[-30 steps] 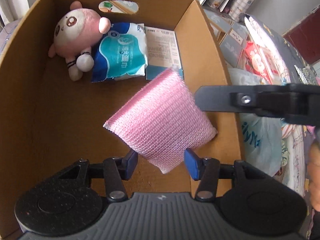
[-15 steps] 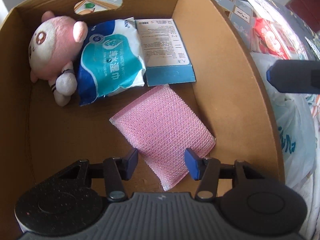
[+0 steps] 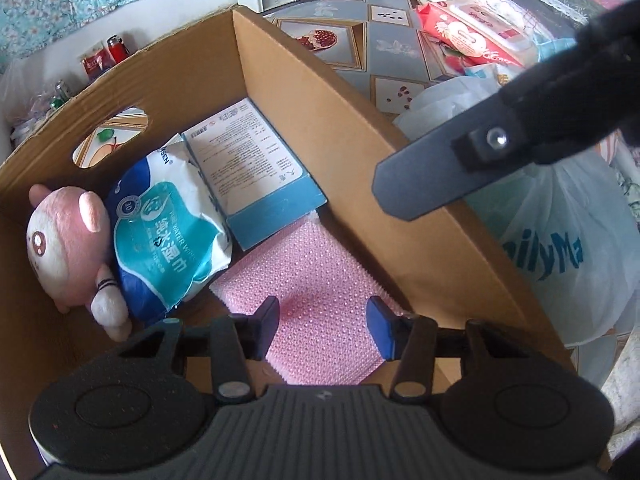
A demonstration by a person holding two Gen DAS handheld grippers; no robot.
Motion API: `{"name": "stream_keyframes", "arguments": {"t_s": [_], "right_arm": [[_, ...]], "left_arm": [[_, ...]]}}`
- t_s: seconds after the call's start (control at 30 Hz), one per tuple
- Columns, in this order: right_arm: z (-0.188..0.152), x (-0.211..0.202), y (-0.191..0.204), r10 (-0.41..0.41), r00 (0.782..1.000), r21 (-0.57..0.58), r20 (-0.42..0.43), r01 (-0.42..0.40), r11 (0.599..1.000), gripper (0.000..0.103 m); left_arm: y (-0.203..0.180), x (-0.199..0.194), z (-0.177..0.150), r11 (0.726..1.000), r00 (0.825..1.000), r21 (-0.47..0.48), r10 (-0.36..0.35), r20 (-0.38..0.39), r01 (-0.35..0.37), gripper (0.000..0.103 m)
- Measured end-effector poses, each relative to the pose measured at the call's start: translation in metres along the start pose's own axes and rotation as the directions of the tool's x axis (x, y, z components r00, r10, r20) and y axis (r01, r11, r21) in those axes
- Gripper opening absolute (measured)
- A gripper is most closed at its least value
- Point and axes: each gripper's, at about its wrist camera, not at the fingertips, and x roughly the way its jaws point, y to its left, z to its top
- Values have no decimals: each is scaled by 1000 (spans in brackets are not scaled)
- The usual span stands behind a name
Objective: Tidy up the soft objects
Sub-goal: 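Carry the pink sponge cloth with the left tool into the box and release, then reach the left tool to the clear plastic bag on the bed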
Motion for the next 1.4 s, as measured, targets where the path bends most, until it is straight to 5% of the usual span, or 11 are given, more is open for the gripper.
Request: {"name": "stream_keyframes", "arguments": {"t_s": [0.23, 0.4, 0.57, 0.8, 1.1, 1.4], "right_arm": [[-3, -15, -5, 5, 1000, 9, 29, -5, 1000, 48], [-12, -38, -7, 24, 994, -7, 105, -24, 1000, 52], [-45, -60, -11, 6, 983, -32, 183, 0, 999, 58], [-94, -89, -14, -73, 946, -81, 315, 103, 991, 71], [-136, -132, -31, -131, 893, -69, 431, 178, 982, 80], [-180, -205, -77, -278, 818, -28, 503, 337, 941, 81]], "left_arm": [[6, -13, -1, 999, 999, -42, 33, 27, -32, 60], [26, -27, -12, 987, 999, -157, 32, 31, -27, 63], [46, -14, -20, 946, 997, -318, 51, -51, -64, 61], [48, -58, -37, 900, 994, -430, 101, 48, -70, 63], [-21, -146, -41, 900, 936, -431, 205, 285, -66, 73], [-129, -157, -14, 954, 882, -299, 156, 445, -18, 75]]}}
